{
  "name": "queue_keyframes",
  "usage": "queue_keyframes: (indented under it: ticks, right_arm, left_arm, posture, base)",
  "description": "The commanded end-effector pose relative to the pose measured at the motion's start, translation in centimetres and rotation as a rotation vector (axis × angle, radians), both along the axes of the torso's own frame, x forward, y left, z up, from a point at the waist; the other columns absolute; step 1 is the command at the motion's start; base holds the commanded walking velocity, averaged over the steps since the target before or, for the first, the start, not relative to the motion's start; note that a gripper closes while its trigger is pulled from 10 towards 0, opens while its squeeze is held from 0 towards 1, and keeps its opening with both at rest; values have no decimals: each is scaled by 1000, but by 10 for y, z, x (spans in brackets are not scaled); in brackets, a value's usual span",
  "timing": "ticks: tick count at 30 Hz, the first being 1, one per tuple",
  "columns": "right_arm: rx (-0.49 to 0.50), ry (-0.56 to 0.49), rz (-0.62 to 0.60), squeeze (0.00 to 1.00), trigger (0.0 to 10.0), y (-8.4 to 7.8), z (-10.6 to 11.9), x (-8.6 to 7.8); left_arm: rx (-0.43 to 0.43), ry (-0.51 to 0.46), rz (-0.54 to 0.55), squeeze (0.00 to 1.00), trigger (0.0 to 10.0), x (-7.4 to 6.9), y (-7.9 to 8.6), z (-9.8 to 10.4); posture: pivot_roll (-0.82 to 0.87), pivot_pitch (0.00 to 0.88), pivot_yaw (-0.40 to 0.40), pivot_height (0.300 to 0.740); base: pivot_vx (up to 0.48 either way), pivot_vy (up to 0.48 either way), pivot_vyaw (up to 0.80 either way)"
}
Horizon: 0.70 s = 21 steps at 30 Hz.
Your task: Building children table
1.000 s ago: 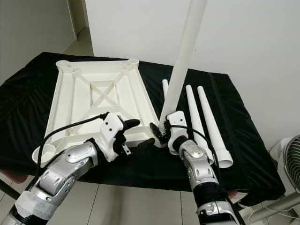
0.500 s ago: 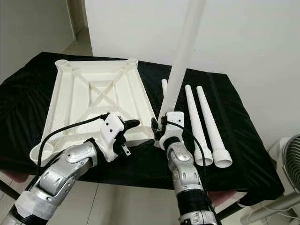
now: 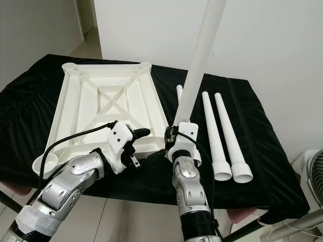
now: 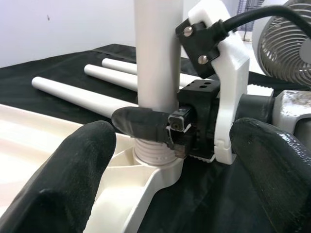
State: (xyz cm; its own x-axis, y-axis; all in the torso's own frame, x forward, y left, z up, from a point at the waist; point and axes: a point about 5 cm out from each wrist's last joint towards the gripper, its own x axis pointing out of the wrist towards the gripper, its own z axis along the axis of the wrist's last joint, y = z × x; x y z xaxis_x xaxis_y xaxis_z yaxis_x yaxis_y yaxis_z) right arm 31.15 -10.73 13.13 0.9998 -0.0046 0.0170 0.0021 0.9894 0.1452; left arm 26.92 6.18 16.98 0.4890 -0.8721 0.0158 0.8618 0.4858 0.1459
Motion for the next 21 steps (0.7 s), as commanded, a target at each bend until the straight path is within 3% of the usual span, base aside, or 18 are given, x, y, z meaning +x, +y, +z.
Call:
queue_keyframes:
  ticks: [1, 4, 5, 6, 7, 13, 14, 19, 21]
  right_arm:
    - [29, 9, -28, 0, 10000, -2, 0, -3]
    - [30, 10, -27, 0, 10000, -2, 0, -4]
    - [36, -1, -22, 694, 10000, -1, 1, -5]
    - [36, -1, -22, 694, 10000, -1, 1, -5]
    - [22, -15, -14, 1000, 10000, 0, 3, -6]
    - [7, -60, 67, 1000, 10000, 2, 11, -6]
    - [-2, -81, 142, 0, 10000, 3, 15, -6]
    - [-53, -105, 290, 0, 10000, -2, 22, -3]
    - [-116, -107, 354, 0, 10000, -8, 23, 1]
  left_arm:
    - [17, -1, -10, 0, 10000, 1, 1, -1]
    - [17, -3, -9, 0, 10000, 2, 1, -1]
    - [18, -5, -8, 0, 10000, 2, 1, -1]
    - [18, -5, -8, 0, 10000, 2, 1, -1]
    - [17, -4, -8, 0, 10000, 1, 1, 0]
    - [16, -7, -9, 0, 10000, 1, 0, -1]
    - [19, -13, -14, 0, 10000, 0, 0, -1]
    - [52, -24, -44, 0, 10000, -4, -2, -5]
    - [81, -19, -61, 0, 10000, -7, -2, -11]
  posture:
    - [-56, 0, -44, 740]
    - [-57, 0, -44, 740]
    - [-56, 0, -47, 740]
    - [-56, 0, -47, 740]
    - [-56, 0, -47, 740]
    - [-55, 0, -54, 740]
    - [-54, 0, -55, 740]
    - [-57, 0, -57, 740]
    - [-63, 0, -49, 740]
  base:
    - [0, 0, 0]
    - [0, 0, 0]
    - [0, 0, 0]
    - [0, 0, 0]
    - [0, 0, 0]
    - [0, 0, 0]
    - [0, 0, 0]
    - [0, 0, 0]
    - [0, 0, 0]
